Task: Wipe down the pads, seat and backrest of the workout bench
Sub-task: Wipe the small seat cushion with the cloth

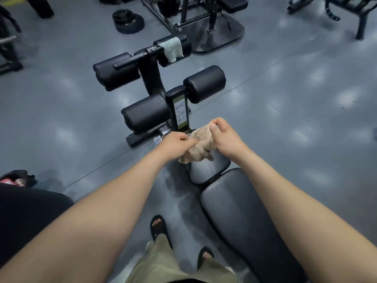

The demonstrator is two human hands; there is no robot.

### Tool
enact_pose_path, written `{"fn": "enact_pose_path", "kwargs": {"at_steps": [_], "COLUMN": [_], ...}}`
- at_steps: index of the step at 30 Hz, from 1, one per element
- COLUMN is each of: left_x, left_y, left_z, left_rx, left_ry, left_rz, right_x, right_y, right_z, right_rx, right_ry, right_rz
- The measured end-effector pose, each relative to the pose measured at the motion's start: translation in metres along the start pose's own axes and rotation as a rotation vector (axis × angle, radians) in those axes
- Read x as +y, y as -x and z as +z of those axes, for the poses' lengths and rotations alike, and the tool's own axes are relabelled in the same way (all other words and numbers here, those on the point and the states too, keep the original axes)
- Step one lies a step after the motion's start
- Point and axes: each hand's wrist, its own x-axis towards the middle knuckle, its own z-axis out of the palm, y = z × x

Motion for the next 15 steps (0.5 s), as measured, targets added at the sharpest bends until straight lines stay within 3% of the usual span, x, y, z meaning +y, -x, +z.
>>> {"fn": "enact_pose_path", "kwargs": {"at_steps": [3,7,11,15], "left_x": [0.02,0.056,0.091,0.11], "left_y": [0.018,0.046,0.07,0.083], "left_z": [0.024,0.046,0.05,0.046], "left_rx": [0.05,-0.007,-0.051,0.141], "left_ry": [0.003,0.035,0.37,0.259], "left_rz": [0.041,0.105,0.028,0.101], "right_x": [0.011,0.018,0.017,0.015], "right_y": [0.021,0.039,0.048,0.069], "right_z": [-0.03,-0.065,-0.088,-0.09], "right_rx": [-0.003,0.013,0.018,-0.118], "right_ry": [-0.063,-0.299,-0.453,-0.398], "right_rz": [0.007,0.071,0.207,0.348]}}
